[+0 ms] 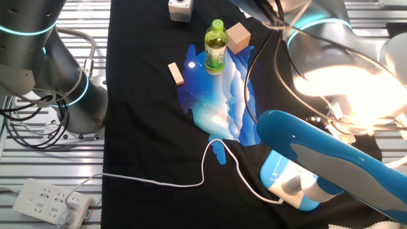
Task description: Turn on the desk lamp by pressing the button
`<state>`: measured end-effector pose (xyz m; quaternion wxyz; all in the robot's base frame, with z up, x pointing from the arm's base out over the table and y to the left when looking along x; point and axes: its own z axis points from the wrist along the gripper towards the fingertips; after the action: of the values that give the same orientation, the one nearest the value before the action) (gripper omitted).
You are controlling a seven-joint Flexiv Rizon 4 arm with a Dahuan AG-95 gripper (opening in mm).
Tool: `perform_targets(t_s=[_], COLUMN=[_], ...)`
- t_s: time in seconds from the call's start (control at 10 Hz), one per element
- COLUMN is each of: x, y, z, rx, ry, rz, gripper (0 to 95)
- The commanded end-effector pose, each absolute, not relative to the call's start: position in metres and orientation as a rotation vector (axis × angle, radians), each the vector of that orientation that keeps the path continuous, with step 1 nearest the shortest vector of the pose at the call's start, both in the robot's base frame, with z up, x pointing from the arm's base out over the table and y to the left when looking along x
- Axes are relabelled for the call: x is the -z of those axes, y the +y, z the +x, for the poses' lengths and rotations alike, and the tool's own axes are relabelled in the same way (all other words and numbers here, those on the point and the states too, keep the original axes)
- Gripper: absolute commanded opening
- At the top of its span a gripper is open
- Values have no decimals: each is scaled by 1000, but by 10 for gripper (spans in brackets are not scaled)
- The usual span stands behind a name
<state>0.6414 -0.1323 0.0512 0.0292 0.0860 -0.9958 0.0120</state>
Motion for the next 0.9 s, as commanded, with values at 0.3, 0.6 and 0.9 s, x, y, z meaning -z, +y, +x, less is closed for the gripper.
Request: perform_targets(t_s=[0.3, 0.6, 0.9], x=[-71, -82, -88], y=[-96, -75, -62], z=[632, 611, 595], rx=[-49, -51, -37], ry=[-3099, -3100, -3096], rz=[186, 157, 171], gripper=[0, 0, 0])
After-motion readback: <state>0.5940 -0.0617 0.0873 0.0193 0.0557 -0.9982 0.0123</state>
